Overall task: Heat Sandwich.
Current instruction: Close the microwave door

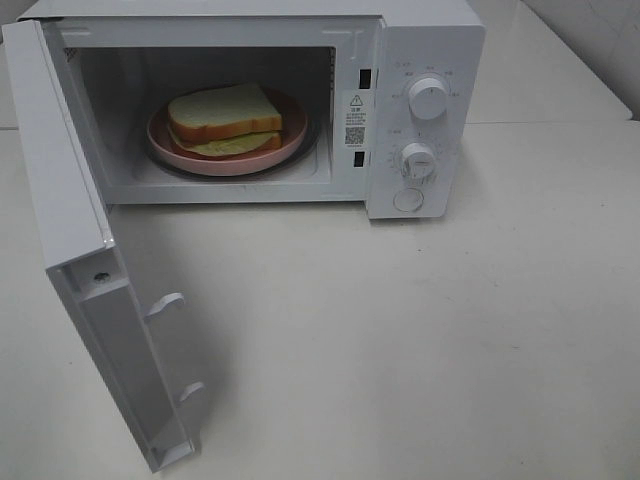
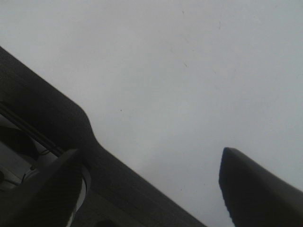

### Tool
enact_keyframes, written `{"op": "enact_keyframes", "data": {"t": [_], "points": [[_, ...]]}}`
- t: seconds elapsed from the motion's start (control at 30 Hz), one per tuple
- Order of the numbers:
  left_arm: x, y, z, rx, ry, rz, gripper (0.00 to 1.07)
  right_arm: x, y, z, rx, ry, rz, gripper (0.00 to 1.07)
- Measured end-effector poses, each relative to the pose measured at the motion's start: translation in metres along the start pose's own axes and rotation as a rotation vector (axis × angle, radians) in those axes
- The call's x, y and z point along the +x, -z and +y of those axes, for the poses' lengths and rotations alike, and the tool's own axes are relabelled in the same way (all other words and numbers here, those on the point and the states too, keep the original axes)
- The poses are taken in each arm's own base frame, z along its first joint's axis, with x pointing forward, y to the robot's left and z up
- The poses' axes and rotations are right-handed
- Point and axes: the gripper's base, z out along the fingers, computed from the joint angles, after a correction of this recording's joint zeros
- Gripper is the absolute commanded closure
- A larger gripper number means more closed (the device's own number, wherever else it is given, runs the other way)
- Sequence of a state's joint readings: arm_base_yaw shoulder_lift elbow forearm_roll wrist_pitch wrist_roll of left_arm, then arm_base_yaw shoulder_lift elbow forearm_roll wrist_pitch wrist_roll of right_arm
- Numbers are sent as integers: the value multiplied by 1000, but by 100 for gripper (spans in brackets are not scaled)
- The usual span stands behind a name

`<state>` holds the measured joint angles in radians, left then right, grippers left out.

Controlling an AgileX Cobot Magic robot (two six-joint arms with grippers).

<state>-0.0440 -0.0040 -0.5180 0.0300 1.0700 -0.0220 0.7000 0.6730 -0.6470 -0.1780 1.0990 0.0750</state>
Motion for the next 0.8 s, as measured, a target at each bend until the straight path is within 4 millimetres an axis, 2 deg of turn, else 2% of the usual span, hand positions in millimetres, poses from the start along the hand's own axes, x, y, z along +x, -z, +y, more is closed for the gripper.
{"op": "enact_keyframes", "data": {"t": [0.13, 0.3, 0.43, 0.57, 0.8], "points": [[0, 0, 0, 0, 0, 0, 6, 10, 8, -2, 2, -24, -10, 31], [0, 0, 0, 0, 0, 0, 6, 28, 24, -5, 7, -62, -105, 31], [0, 0, 0, 0, 0, 0, 6, 37, 30, -9, 34, -123, -150, 31], [0, 0, 0, 0, 0, 0, 6, 58, 44, -13, 122, -263, -252, 31], [0, 0, 0, 0, 0, 0, 6, 79, 56, -9, 197, -362, -361, 31]]}}
